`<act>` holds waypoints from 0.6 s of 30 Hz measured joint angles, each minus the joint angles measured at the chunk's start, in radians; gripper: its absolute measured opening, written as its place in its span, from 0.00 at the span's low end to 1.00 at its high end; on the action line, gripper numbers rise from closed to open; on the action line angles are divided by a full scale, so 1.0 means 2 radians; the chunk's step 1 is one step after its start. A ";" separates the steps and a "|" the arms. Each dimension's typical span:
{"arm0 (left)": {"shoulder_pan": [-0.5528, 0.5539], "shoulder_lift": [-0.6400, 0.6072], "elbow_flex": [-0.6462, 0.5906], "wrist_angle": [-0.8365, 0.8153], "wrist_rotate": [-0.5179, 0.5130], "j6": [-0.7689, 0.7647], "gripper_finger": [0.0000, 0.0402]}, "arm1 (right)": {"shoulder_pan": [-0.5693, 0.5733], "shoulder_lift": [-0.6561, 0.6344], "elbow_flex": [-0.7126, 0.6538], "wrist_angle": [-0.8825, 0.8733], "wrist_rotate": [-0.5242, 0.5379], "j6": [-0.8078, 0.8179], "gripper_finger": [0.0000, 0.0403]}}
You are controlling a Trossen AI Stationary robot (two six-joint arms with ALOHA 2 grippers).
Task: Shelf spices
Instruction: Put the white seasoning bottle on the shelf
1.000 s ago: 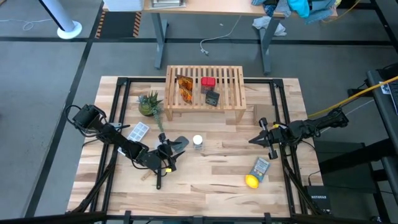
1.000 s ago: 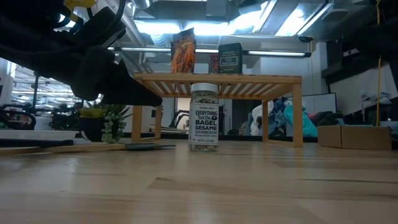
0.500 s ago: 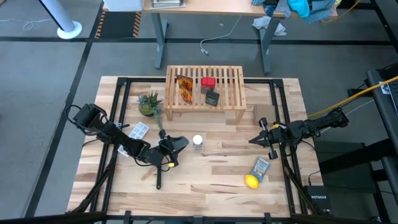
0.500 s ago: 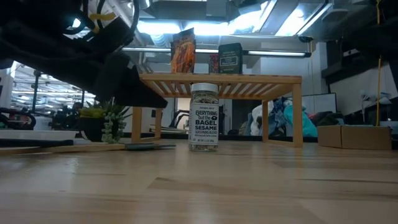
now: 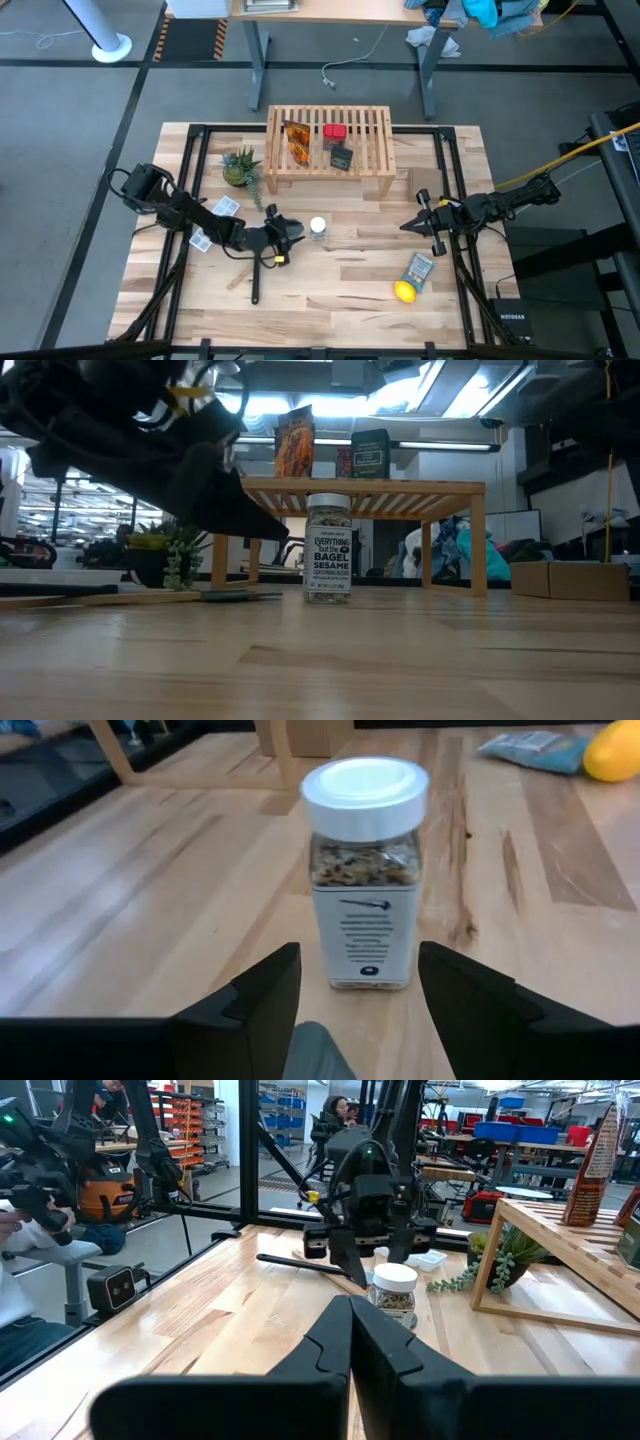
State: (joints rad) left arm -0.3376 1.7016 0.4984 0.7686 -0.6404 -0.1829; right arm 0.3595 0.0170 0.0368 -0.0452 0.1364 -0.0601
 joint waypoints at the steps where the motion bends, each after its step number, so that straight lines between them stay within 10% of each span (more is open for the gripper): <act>1: 0.005 0.000 0.000 0.001 0.008 -0.005 0.49 | 0.000 0.000 0.000 0.000 0.000 0.000 0.02; 18: 0.019 0.000 0.000 0.015 0.032 -0.032 0.50 | 0.000 0.000 0.000 0.000 0.000 0.000 0.02</act>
State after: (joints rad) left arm -0.2993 1.7020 0.4984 0.7986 -0.5761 -0.2460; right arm 0.3595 0.0170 0.0364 -0.0456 0.1368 -0.0601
